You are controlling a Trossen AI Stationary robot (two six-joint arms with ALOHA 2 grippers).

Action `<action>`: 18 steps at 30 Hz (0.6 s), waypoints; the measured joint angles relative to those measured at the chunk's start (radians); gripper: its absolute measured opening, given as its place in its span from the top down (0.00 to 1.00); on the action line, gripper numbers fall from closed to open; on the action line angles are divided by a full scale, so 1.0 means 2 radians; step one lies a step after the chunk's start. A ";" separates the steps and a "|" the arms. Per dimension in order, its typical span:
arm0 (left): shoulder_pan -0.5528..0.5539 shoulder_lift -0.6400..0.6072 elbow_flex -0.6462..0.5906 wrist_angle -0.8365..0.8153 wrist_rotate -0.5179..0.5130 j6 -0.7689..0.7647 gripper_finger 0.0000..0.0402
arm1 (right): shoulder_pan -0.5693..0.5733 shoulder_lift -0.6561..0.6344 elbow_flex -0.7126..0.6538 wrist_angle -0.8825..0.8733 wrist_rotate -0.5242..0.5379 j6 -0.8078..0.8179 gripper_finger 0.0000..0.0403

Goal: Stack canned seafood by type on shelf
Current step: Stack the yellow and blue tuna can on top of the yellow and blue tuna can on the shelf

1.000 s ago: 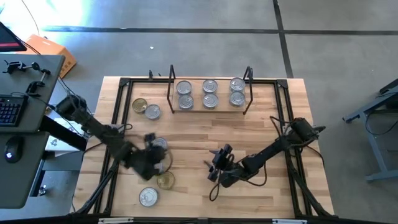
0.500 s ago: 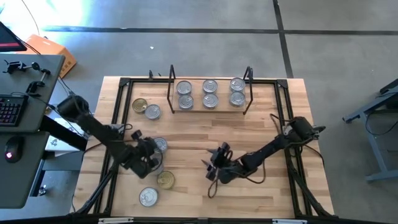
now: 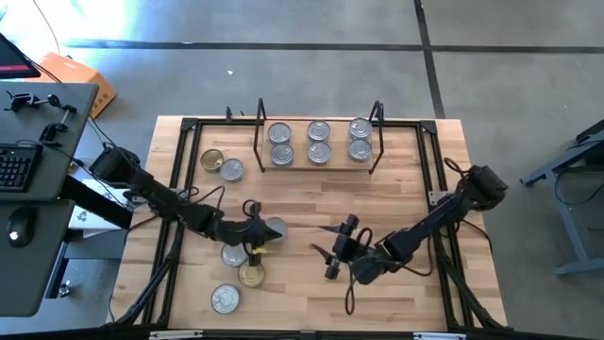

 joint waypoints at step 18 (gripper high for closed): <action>-0.019 0.069 0.044 -0.073 0.022 0.086 0.88 | -0.014 0.086 0.000 0.170 -0.126 -0.048 0.39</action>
